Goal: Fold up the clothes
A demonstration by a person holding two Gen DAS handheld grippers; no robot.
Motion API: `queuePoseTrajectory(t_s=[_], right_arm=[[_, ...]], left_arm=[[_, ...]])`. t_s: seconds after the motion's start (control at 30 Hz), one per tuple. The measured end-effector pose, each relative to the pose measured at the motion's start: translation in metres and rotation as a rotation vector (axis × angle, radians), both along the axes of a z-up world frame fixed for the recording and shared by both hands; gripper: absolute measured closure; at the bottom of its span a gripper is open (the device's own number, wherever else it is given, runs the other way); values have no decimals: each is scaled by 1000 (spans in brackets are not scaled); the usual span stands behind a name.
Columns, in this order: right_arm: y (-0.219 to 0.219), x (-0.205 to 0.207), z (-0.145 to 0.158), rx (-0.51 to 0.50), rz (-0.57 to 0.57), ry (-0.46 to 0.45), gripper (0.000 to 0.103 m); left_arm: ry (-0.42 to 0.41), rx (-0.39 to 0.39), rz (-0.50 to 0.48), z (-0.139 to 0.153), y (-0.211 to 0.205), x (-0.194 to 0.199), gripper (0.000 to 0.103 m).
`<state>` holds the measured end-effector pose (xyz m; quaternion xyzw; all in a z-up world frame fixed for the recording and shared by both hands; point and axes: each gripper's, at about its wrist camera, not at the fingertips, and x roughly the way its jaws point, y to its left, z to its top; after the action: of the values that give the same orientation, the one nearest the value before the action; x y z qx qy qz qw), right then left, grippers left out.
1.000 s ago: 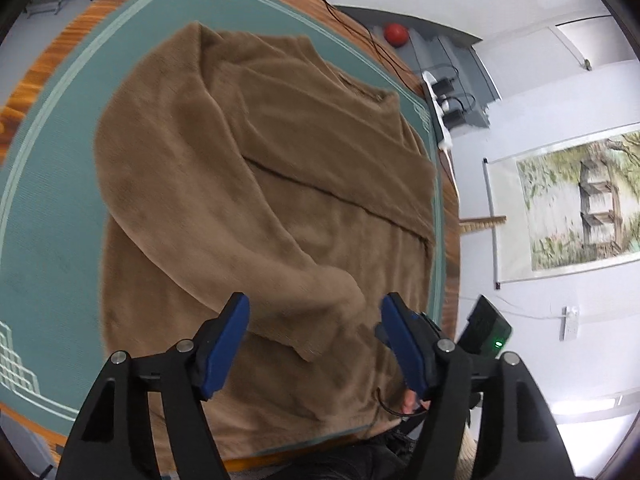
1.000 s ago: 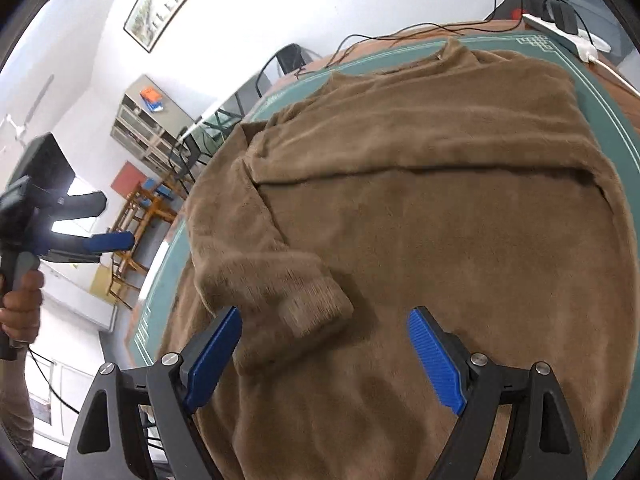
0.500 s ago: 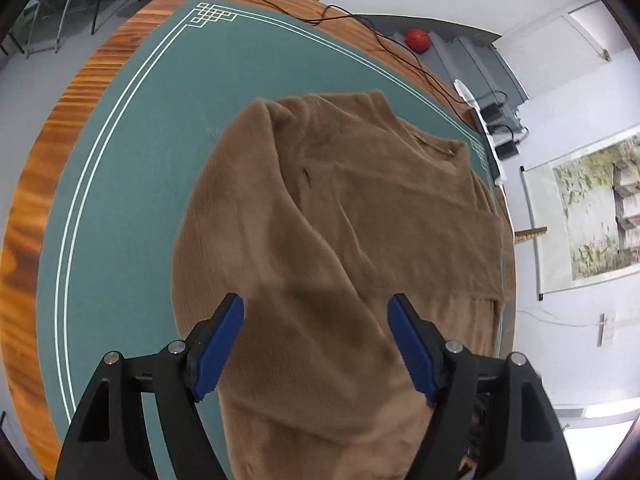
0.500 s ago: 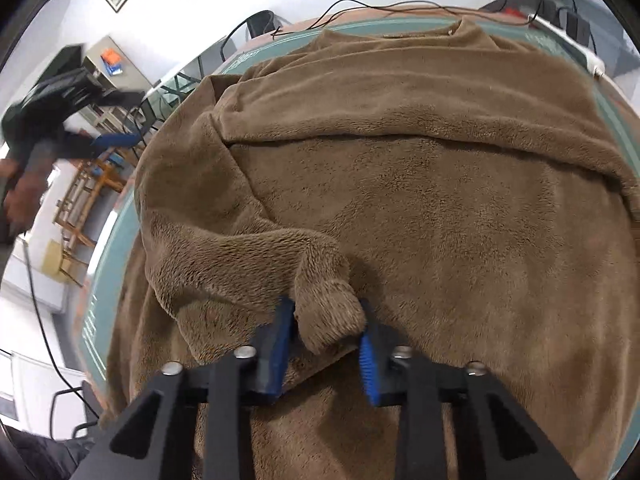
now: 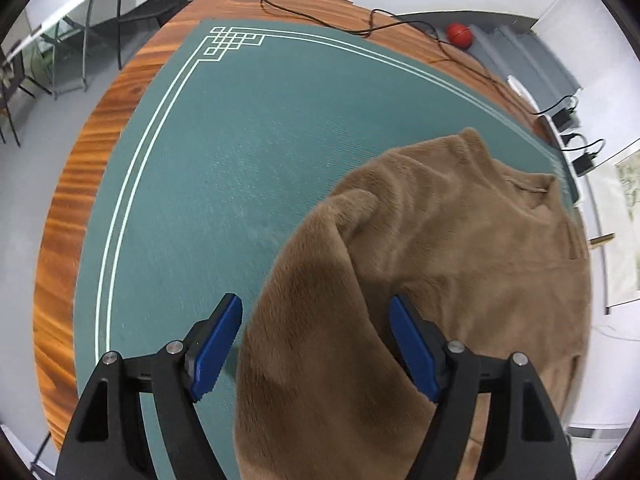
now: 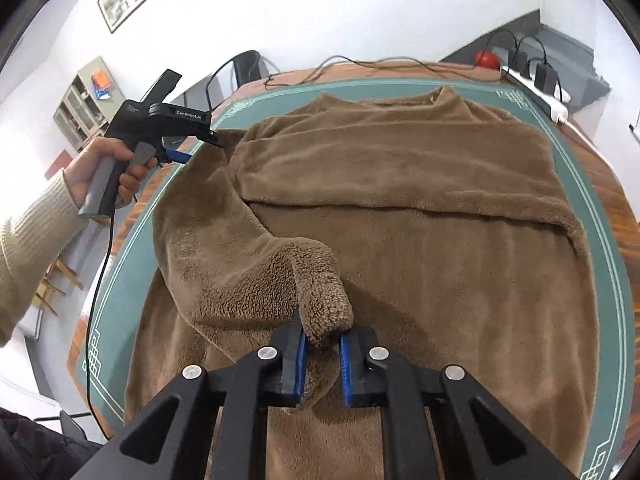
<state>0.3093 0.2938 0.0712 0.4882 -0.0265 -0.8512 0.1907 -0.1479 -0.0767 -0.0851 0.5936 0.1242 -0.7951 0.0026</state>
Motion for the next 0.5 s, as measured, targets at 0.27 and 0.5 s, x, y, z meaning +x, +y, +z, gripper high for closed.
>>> queuePoseTrajectory(t_s=[0.27,0.5], right_arm=[[5,-8,-29,-31,-42,-101,79],[15,-13,-51,-104,-77,-177,36]], left_arm=[[-30,-51,3,-21,-5,-15,24],[-19,-31,4,-28,-14,-13,24]])
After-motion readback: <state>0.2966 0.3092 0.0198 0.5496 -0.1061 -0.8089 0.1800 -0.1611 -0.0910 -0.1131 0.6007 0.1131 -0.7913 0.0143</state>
